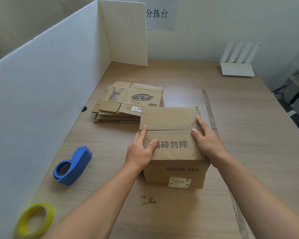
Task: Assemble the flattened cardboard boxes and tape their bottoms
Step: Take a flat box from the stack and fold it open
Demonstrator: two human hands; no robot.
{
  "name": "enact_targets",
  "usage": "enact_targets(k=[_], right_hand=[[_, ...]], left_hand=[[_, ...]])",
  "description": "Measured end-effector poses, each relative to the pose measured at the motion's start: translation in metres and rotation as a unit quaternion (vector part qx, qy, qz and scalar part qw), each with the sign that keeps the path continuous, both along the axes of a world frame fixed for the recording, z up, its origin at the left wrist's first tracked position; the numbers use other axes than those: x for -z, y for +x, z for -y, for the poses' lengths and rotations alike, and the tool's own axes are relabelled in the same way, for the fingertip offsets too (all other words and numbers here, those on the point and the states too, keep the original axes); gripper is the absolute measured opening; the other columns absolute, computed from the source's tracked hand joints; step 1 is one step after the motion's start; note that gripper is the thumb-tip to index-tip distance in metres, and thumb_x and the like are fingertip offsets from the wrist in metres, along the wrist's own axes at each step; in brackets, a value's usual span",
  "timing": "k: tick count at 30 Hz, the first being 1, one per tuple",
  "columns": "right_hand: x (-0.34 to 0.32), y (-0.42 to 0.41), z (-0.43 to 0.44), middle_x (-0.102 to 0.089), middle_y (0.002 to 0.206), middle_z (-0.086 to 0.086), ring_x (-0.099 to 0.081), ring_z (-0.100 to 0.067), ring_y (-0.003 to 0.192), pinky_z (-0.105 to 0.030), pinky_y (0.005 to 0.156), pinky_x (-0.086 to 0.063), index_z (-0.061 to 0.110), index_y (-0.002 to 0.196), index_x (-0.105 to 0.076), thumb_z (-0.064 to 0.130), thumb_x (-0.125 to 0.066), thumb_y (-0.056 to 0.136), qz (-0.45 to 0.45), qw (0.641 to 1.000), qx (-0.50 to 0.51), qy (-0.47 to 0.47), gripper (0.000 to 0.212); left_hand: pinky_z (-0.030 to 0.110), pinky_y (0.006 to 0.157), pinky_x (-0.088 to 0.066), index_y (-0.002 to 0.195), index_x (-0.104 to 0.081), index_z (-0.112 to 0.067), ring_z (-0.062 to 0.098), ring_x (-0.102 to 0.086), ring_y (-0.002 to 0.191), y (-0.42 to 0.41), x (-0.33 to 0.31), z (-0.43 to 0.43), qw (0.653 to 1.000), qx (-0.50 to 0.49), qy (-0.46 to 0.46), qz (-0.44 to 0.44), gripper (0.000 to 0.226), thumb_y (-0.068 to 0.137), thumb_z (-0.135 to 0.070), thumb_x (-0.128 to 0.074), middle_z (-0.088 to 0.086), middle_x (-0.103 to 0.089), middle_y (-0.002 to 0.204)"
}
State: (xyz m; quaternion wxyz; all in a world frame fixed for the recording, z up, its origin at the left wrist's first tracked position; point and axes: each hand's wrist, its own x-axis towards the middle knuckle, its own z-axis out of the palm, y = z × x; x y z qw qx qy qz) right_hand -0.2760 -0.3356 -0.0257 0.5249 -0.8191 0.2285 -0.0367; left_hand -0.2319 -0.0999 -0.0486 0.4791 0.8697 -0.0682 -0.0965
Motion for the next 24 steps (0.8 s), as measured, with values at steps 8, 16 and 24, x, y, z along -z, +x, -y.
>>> enact_targets(k=[8, 16, 24], right_hand=[[0.011, -0.001, -0.011, -0.036, 0.156, 0.008, -0.041, -0.008, 0.124, -0.032, 0.108, -0.038, 0.050, 0.153, -0.024, 0.036, -0.049, 0.103, -0.004, 0.999, -0.010, 0.031, 0.057], [0.070, -0.022, -0.078, -0.036, 0.158, 0.005, -0.039, -0.015, 0.139, -0.032, 0.117, -0.031, 0.041, 0.156, -0.021, 0.033, -0.051, 0.103, -0.063, 0.995, -0.079, 0.023, 0.062], [0.101, -0.033, -0.090, -0.011, 0.166, 0.002, -0.010, -0.022, 0.153, -0.038, 0.123, -0.012, 0.041, 0.151, -0.035, 0.036, -0.047, 0.104, -0.051, 0.988, -0.108, -0.102, 0.050]], left_hand=[[0.038, 0.119, -0.028, 0.156, -0.021, -0.037, 0.020, -0.029, 0.147, 0.000, 0.004, -0.009, 0.999, 0.006, 0.038, 0.012, 0.071, 0.095, -0.050, -0.057, -0.002, -0.025, 0.163], [0.036, 0.119, -0.024, 0.156, -0.022, -0.033, 0.017, -0.024, 0.149, -0.027, 0.042, -0.085, 0.992, -0.002, 0.115, -0.051, 0.074, 0.094, -0.048, -0.060, 0.002, -0.027, 0.162], [0.039, 0.114, -0.034, 0.152, -0.032, -0.030, 0.018, -0.037, 0.142, -0.038, 0.068, -0.091, 0.991, -0.014, 0.122, -0.048, 0.070, 0.092, -0.049, -0.063, -0.004, -0.037, 0.156]])
